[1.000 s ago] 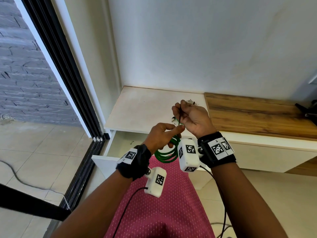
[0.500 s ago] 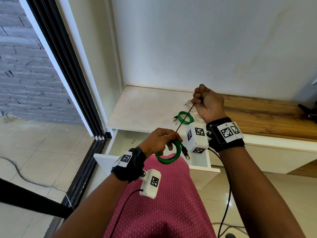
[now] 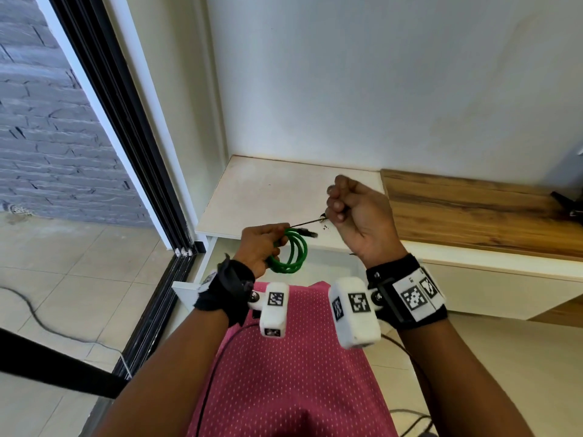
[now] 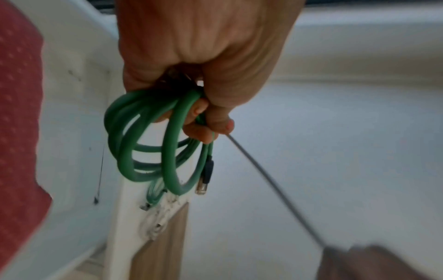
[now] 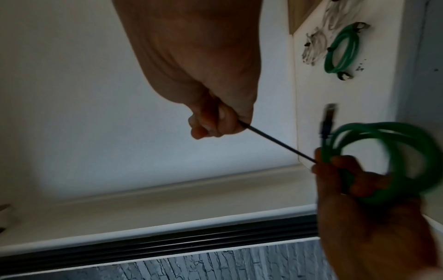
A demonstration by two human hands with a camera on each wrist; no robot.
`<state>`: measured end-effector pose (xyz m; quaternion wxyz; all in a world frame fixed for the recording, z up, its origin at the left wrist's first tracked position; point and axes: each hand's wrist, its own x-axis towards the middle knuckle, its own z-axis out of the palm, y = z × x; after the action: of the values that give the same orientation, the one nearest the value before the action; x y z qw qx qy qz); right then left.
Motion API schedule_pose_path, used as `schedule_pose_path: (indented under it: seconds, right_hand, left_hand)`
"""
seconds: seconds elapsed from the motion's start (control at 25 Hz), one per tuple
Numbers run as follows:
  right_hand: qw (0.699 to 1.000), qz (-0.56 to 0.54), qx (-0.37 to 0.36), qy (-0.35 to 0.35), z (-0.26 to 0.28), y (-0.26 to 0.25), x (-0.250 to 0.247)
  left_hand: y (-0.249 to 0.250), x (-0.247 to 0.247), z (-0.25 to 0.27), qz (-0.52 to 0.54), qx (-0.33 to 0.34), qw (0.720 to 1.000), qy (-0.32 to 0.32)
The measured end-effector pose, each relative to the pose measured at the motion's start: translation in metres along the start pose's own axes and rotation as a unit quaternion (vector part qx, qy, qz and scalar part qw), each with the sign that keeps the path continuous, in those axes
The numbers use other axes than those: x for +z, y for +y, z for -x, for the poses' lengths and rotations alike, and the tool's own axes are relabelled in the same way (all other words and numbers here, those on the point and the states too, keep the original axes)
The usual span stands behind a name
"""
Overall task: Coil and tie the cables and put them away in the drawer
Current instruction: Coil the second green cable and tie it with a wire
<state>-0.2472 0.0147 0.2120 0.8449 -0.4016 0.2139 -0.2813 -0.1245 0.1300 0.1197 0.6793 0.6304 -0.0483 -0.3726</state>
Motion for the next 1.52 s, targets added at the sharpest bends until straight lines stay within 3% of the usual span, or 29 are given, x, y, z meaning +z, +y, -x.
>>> schedule_pose_path:
  seconds: [0.16, 0.28, 0.4, 0.48, 0.68, 0.76, 0.88, 1.16, 1.32, 1.44, 1.52]
  right_hand:
    - [0.996, 0.018, 0.04, -0.073, 0.018, 0.016, -0.014]
    - [0.99, 0.047, 0.072, -0.11, 0.019, 0.025, -0.025]
    - [0.984, 0.067, 0.089, -0.136, 0.022, 0.035, -0.036]
    - [0.982, 0.073, 0.081, -0.154, 0.025, 0.033, -0.042]
    - [0.987, 0.137, -0.081, -0.038, -0.001, 0.023, -0.063]
    - [0.975, 0.208, -0.056, -0.056, -0.013, 0.028, -0.055]
    - [0.953, 0.287, 0.038, -0.086, -0.017, 0.031, -0.04]
    - [0.954, 0.238, 0.163, -0.077, -0.017, 0.039, -0.045]
    - [0.965, 0.152, 0.212, 0.021, -0.015, 0.038, -0.046]
    - [0.974, 0.138, 0.164, 0.076, -0.015, 0.038, -0.043]
    - [0.98, 0.132, 0.114, 0.092, -0.015, 0.037, -0.042]
  left_hand:
    - [0.015, -0.01, -0.013, 0.163, -0.093, 0.982, 0.011]
    - [0.022, -0.011, -0.015, 0.182, -0.089, 0.979, -0.006]
    - [0.024, -0.007, -0.011, 0.134, -0.028, 0.991, 0.006]
    - [0.022, -0.005, -0.005, 0.073, 0.046, 0.996, -0.003]
    - [0.016, -0.002, 0.011, -0.056, 0.199, 0.976, -0.075]
    - [0.014, 0.007, 0.015, -0.103, 0.233, 0.962, -0.094]
    - [0.012, 0.014, 0.018, -0.212, 0.303, 0.925, -0.093]
    - [0.004, 0.015, 0.018, -0.402, 0.46, 0.79, -0.049]
    - [-0.002, 0.014, 0.016, -0.38, 0.44, 0.813, -0.042]
    - [-0.005, 0.015, 0.019, -0.345, 0.404, 0.846, -0.049]
    - [-0.003, 0.016, 0.024, -0.304, 0.336, 0.889, -0.064]
